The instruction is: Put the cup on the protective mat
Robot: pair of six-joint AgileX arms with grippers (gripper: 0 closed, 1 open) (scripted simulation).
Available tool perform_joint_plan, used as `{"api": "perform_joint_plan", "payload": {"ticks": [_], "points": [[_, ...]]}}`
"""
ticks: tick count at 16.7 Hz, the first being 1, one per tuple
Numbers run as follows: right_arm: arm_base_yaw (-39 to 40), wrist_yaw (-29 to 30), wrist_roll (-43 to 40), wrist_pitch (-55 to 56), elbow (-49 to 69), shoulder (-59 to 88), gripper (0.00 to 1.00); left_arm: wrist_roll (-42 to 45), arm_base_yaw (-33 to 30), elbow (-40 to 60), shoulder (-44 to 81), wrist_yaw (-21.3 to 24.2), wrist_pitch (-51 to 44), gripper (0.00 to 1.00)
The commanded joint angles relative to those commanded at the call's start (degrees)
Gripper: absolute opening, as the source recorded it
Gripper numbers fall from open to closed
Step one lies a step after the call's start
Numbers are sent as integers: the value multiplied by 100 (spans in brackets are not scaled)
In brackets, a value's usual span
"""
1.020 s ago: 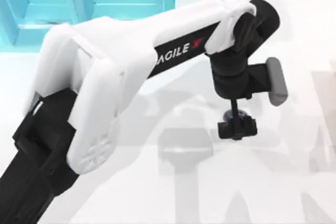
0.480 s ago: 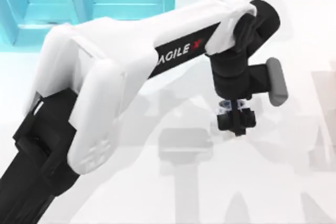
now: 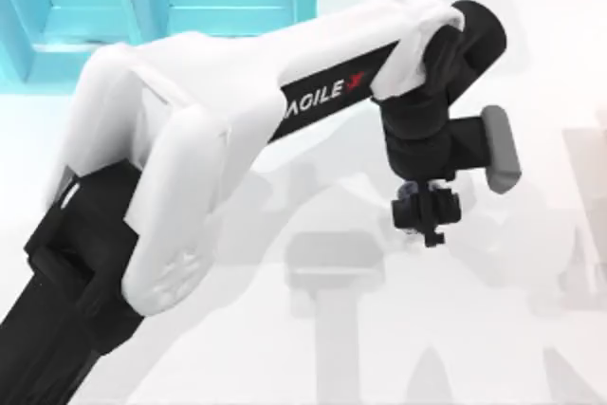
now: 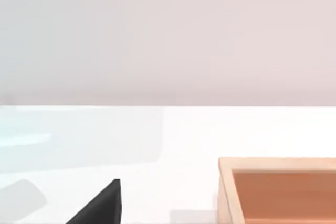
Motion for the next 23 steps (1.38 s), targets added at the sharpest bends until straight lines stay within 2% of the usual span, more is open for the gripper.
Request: {"api": "perform_joint_plan", "payload": {"ticks": [8,11,16,23], "points": [[0,0,0,0,0,0,100,-1,22,-10,-8,-2,0,0],[0,0,0,0,0,0,100,-328,158,-319,-217,-74,23,0],[0,0,0,0,0,0,100,-1806,755,-1550,-1187,-388,212,0],[0,0,0,0,0,0,100,-4617,1937,-3879,-3194,-969,686,0]]}}
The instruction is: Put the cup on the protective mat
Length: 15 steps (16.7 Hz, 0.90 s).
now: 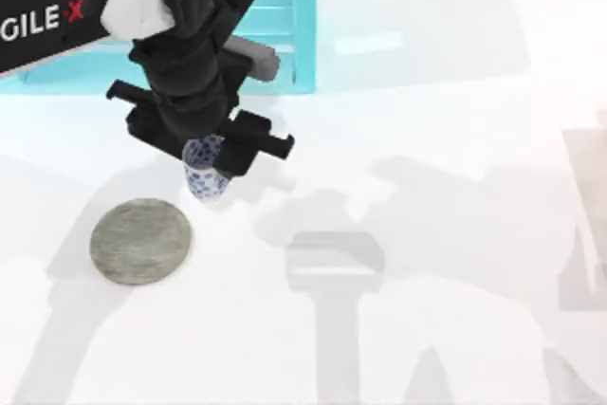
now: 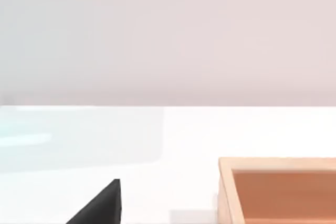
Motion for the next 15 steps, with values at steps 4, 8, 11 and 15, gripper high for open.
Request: {"api": "perform_joint_plan", "payload": {"ticks": [4,8,11,15], "points": [[0,0,0,0,0,0,100,-1289,523,-1091,-927,-250,228,0],[0,0,0,0,0,0,100,-1681,708,-1436,-1243,-338,303,0],[0,0,0,0,0,0,100,-1661,681,-1425,-1217,-334,290,0],[0,0,0,0,0,0,100,-1638,717,-1707,-1033,-329,690,0]]}}
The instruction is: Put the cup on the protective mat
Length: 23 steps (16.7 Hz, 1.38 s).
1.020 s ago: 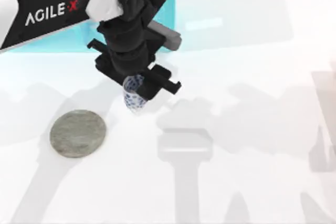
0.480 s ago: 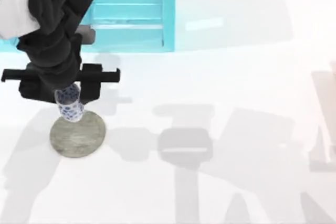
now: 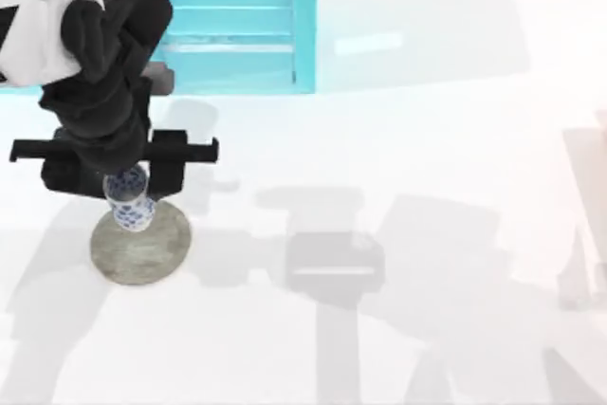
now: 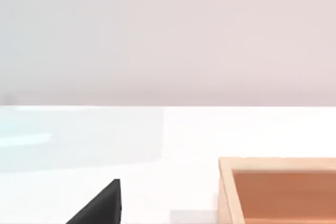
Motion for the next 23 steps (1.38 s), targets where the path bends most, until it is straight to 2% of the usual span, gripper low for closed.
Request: {"api": "perform_joint_plan", "payload": {"ticks": [5,10,23], "points": [[0,0,0,0,0,0,100,32,53,-462,327,5,947,0],[0,0,0,0,0,0,100,38,63,-529,388,6,1017,0],[0,0,0,0,0,0,100,38,63,-529,388,6,1017,98]]}}
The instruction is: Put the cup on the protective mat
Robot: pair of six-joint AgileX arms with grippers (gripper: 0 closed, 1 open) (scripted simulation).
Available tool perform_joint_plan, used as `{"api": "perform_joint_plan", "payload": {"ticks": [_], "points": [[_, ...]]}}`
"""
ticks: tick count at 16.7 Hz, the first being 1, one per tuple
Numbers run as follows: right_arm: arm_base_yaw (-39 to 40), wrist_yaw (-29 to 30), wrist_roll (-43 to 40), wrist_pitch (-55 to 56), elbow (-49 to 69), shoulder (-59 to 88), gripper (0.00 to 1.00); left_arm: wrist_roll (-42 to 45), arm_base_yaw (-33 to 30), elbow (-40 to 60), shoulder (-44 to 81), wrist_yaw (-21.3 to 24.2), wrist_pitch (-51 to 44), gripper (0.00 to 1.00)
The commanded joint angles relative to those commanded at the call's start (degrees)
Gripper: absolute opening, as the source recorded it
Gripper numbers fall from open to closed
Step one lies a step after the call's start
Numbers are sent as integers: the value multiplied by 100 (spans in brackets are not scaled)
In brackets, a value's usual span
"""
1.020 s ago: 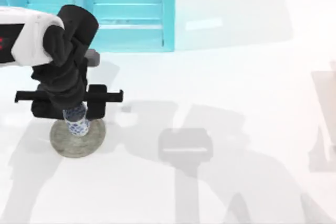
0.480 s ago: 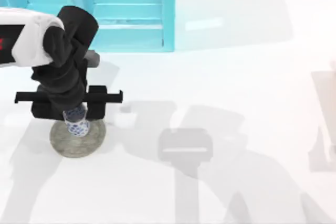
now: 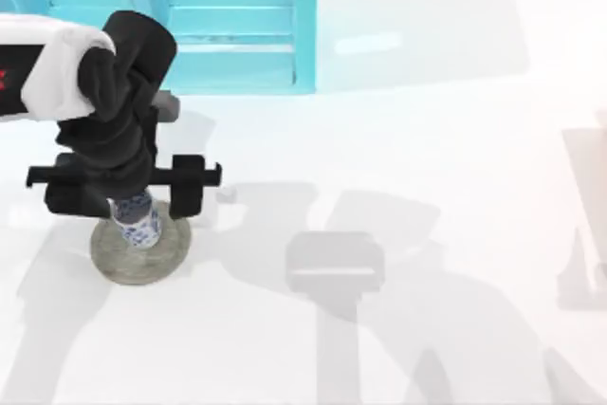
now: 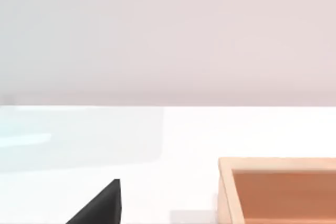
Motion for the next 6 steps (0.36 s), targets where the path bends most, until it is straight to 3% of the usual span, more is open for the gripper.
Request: {"api": "perform_joint_plan", "payload": {"ticks": [6], "points": [[0,0,0,0,0,0,100,0,0,0,0,0,0,100]]}}
